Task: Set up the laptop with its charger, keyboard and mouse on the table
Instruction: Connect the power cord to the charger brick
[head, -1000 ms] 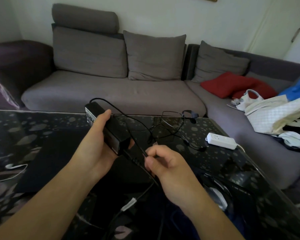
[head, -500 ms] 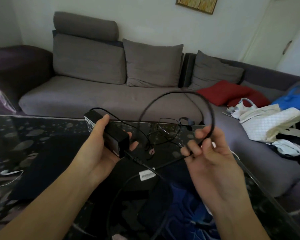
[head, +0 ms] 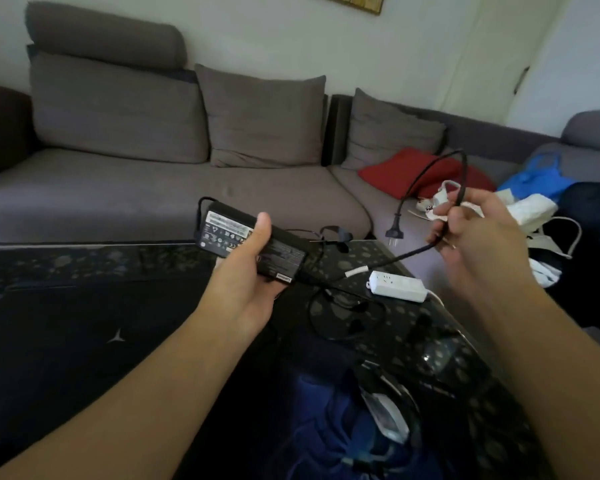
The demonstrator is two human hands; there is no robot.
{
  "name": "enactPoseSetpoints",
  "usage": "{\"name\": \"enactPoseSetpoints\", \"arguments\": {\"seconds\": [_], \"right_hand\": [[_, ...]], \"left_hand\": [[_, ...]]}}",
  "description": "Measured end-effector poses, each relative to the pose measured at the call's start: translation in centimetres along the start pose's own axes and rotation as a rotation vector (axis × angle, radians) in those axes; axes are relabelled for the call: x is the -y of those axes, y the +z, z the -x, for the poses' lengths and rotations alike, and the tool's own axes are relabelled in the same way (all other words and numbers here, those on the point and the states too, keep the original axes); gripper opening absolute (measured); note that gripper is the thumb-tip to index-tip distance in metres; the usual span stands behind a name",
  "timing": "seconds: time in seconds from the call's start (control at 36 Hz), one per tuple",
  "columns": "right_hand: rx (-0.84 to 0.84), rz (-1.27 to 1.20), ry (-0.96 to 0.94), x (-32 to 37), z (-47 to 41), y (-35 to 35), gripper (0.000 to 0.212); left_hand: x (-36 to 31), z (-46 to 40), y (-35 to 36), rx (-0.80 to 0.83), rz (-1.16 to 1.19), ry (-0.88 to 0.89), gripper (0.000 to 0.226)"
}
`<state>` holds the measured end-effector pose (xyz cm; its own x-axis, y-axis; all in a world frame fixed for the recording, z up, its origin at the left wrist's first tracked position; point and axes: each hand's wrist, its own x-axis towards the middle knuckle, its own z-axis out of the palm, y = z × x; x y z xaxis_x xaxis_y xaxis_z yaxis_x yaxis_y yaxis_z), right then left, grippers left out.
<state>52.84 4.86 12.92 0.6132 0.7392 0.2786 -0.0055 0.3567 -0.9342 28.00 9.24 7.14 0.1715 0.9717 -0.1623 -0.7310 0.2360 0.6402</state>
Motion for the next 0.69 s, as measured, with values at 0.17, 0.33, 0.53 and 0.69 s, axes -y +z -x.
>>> {"name": "enactPoseSetpoints", "arguments": {"seconds": [0.17, 0.33, 0.53, 0.69], "right_hand": [[-0.043, 0.296, 0.121, -4.9, -1.4, -4.1, 0.030], [-0.068, 0.484, 0.337, -7.9, 0.2, -6.8, 0.020], [0.100, 0.965, 0.575, -12.1, 1.1, -8.9, 0.018], [0.342, 1.343, 0.590, -10.9, 1.2, -6.9, 0.025]], "left_hand": [[3.1, -2.4, -2.0, -0.050, -0.048, -0.071, 0.084], [4.8, -3.4, -3.5, -0.129, 0.025, -0.092, 0.029], [5.6, -3.2, -3.9, -0.067, -0.030, -0.136, 0.024], [6.3, -3.4, -4.1, -0.066, -0.079, -0.134, 0.046]]}}
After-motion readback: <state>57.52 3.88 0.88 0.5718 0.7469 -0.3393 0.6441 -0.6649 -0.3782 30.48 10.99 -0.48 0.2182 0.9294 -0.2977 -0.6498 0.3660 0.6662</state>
